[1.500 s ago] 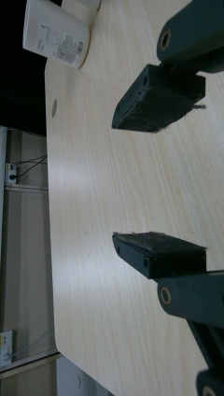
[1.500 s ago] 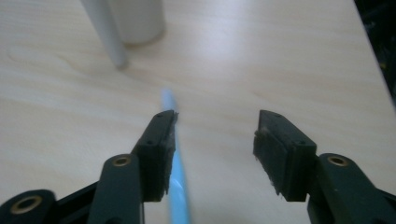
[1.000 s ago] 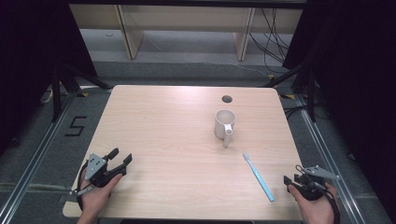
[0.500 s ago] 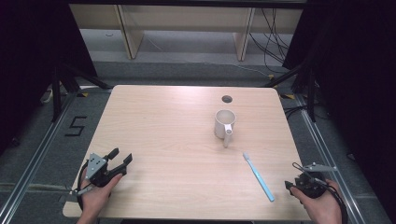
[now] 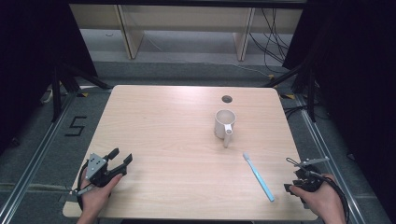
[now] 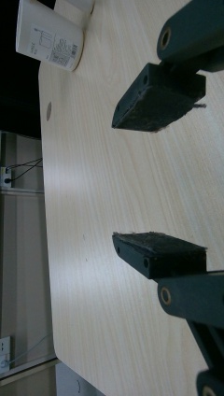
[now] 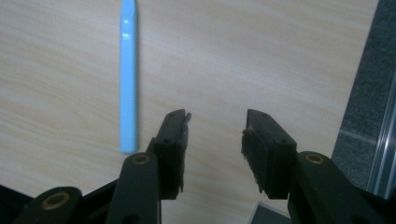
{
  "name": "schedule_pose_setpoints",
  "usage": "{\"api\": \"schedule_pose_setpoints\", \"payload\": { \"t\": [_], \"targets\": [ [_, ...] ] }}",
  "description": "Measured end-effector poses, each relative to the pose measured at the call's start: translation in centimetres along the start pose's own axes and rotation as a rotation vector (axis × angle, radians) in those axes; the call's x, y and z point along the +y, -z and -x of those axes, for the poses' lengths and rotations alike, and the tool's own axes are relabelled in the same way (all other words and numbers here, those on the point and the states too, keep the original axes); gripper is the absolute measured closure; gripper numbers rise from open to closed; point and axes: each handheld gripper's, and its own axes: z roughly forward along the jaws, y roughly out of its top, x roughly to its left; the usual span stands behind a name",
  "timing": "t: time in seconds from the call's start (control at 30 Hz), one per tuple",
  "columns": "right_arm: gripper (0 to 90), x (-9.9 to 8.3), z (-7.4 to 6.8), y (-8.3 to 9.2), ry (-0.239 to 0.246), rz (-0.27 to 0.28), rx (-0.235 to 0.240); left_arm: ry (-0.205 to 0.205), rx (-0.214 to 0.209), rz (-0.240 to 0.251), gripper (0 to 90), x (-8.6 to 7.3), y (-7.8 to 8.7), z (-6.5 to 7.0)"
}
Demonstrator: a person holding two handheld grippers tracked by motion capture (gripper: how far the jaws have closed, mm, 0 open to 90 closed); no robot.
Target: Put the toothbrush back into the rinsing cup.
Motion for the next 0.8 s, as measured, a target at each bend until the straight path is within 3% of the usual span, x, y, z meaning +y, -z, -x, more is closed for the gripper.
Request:
{"api": "schedule_pose_setpoints", "payload": {
  "t": [0.03, 0.07, 0.1, 0.13, 0.2, 0.23, 0.3, 0.37, 0.4, 0.47, 0.57, 0.63, 0.8],
  "targets": [
    [59.6, 0.0, 0.0, 0.0, 0.0, 0.0, 0.0, 0.0, 0.0, 0.0, 37.5, 0.0, 0.0, 0.0],
    [59.8, 0.3, 0.0, -0.2, 0.008, -0.04, 0.009, -0.001, -0.001, -0.001, 37.5, 0.0, 0.0, 0.0],
    [59.8, 0.3, -0.3, -0.3, -0.019, -0.061, 0.011, -0.001, -0.001, -0.001, 37.5, 0.0, 0.0, 0.0],
    [60.1, 0.5, -0.1, -0.4, 0.015, -0.071, 0.002, -0.002, -0.001, -0.001, 37.5, 0.0, 0.0, 0.0],
    [60.3, 0.6, -0.2, -0.5, 0.014, -0.095, -0.013, -0.003, -0.002, -0.003, 37.4, 0.0, 0.0, 0.0],
    [60.8, 0.8, -0.2, -0.7, 0.006, -0.116, -0.01, -0.002, -0.002, -0.003, 37.4, 0.0, 0.0, 0.0],
    [61.9, 1.2, -0.2, -0.6, 0.038, -0.142, 0.013, -0.001, -0.002, -0.004, 37.4, 0.0, 0.0, 0.0],
    [62.6, 1.4, -0.4, -0.8, 0.025, -0.162, 0.004, 0.001, -0.003, 0.002, 37.4, 0.0, -0.1, 0.0],
    [63.2, 1.7, -0.1, -0.9, 0.07, -0.168, 0.006, 0.003, -0.003, 0.001, 37.3, 0.0, 0.0, 0.0],
    [63.8, 2.1, -0.3, -1.0, 0.073, -0.199, 0.015, 0.003, -0.003, 0.0, 37.3, 0.0, 0.0, 0.0],
    [64.2, 2.7, -0.4, -1.4, 0.127, -0.244, 0.041, 0.004, -0.004, 0.0, 37.3, 0.0, 0.0, 0.0],
    [64.4, 3.1, -0.9, -1.4, 0.11, -0.29, 0.047, 0.006, -0.013, 0.017, 37.3, -0.1, -0.2, -0.1],
    [65.3, 3.9, -1.6, -1.9, 0.125, -0.314, 0.048, 0.006, -0.014, 0.018, 37.3, -0.1, -0.2, -0.1]
  ]
}}
